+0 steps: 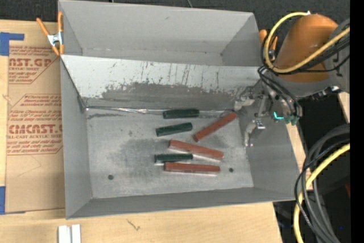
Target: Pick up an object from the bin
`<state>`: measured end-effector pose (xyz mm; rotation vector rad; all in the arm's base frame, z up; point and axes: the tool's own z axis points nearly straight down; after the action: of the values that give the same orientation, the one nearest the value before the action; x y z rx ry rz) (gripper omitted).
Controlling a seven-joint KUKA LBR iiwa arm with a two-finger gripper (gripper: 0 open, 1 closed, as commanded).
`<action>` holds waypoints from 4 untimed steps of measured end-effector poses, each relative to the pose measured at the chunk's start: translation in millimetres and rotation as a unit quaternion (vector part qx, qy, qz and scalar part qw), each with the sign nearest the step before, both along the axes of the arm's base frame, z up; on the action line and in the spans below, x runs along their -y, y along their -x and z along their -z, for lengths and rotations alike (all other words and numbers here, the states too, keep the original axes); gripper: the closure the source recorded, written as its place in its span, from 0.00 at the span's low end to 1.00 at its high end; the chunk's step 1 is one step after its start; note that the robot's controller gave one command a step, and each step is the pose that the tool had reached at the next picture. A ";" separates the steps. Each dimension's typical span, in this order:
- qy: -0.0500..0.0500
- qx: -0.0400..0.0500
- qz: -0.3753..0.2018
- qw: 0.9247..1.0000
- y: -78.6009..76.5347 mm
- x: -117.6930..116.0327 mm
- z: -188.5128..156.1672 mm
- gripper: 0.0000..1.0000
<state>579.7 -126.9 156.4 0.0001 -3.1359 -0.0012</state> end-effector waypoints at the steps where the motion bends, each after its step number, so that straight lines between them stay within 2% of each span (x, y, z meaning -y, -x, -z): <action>1: 0.001 0.004 -0.001 1.000 -2.0 -0.5 -4.8 0.00; 2: 0.004 0.022 0.008 1.000 -20.9 -6.9 73.1 1.00; 3: 0.001 0.004 0.007 1.000 -12.5 -8.0 78.5 0.00; 4: 0.002 0.008 0.008 1.000 -14.4 -7.9 78.1 0.00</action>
Offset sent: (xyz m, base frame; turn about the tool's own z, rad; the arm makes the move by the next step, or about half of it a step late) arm 0.0096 0.0088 -0.0864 0.0157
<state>594.1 -119.0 78.3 -0.0245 -3.1528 0.0043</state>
